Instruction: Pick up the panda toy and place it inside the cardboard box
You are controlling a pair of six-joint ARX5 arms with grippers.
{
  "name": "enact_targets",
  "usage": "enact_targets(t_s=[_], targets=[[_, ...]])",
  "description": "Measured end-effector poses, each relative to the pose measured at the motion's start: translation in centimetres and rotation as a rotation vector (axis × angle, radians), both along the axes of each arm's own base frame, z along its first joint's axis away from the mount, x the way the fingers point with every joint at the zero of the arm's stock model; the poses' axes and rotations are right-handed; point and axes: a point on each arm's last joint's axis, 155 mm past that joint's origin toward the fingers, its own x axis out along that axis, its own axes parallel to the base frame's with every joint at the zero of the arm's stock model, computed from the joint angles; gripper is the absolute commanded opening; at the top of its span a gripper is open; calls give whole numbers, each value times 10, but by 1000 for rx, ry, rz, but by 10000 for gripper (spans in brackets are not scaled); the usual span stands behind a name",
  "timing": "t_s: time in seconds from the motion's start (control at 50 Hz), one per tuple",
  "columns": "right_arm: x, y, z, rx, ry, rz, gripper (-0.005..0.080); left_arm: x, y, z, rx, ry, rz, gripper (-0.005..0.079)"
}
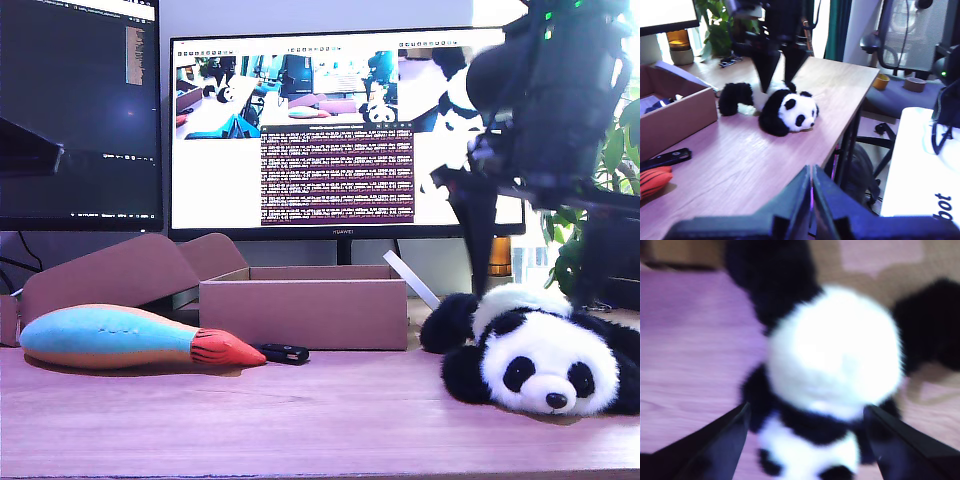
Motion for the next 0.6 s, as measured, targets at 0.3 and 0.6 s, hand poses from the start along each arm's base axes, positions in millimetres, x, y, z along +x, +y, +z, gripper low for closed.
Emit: enact_targets(t_s=[0.3, 0.6], targets=[[1, -8, -31, -55, 69, -26, 653, 1, 1, 0, 1, -1, 6, -13], [10, -2, -32, -32, 42, -74, 653, 1, 1, -1, 3, 0, 7, -13]])
